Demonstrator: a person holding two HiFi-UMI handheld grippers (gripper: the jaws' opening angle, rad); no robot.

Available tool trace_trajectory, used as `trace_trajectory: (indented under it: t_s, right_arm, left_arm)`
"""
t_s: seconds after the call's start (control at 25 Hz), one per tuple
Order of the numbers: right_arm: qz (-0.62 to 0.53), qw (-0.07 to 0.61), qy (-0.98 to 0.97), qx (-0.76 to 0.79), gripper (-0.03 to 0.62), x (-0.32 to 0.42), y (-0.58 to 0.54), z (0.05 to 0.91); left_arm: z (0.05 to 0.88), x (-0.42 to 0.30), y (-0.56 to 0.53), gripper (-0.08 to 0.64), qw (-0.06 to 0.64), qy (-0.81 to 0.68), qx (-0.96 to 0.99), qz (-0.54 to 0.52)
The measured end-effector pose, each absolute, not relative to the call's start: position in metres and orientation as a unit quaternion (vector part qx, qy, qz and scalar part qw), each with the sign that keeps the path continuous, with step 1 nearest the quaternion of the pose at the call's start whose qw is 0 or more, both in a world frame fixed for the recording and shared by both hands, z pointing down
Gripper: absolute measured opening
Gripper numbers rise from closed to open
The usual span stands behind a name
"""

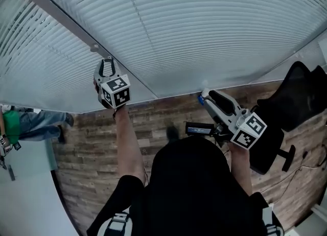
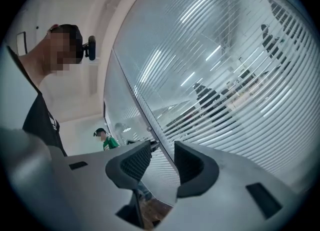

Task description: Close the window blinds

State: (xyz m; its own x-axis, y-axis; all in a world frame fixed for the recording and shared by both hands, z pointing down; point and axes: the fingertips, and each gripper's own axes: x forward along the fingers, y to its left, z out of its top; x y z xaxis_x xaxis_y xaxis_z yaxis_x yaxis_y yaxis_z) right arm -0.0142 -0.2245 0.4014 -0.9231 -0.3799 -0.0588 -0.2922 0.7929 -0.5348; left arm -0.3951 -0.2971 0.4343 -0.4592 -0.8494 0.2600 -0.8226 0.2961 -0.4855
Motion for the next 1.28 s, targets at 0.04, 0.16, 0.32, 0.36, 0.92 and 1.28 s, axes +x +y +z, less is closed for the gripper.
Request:
trace_trajectory:
  t_s: [0.04, 0.16, 0.32, 0.36, 0.92, 1.28]
  right_arm:
    - [-0.268, 0.082, 0.943, -0.178, 0.151, -0.014, -0.225, 0.402]
    - [-0.268, 0.082, 0.942, -0.182, 0.150, -0.013, -0.225, 0.402]
    - [-0.269, 0.081, 0.942, -0.184, 0.150, -0.013, -0.226, 0.402]
    - [-0.269, 0.081, 0.942, -0.184, 0.151, -0.012, -0.225, 0.402]
    - [-0.267, 0.082, 0.943, -0.182, 0.151, -0.012, -0.225, 0.406]
    - [-0.268, 0.081, 0.942, -0.187, 0.150, -0.010, -0.225, 0.410]
  left_arm:
    - [0.433, -0.395, -0.295, 0.142, -0.006, 0.813, -0.534, -0.230]
    - [0.426, -0.396, -0.295, 0.156, -0.063, 0.818, -0.558, -0.125]
    - [0.426, -0.398, -0.300, 0.139, -0.033, 0.815, -0.549, -0.181]
    - [0.427, -0.398, -0.301, 0.138, -0.011, 0.814, -0.538, -0.218]
    - [0.433, -0.389, -0.298, 0.181, -0.012, 0.814, -0.541, -0.214]
    - [0.436, -0.399, -0.298, 0.140, -0.080, 0.822, -0.551, -0.121]
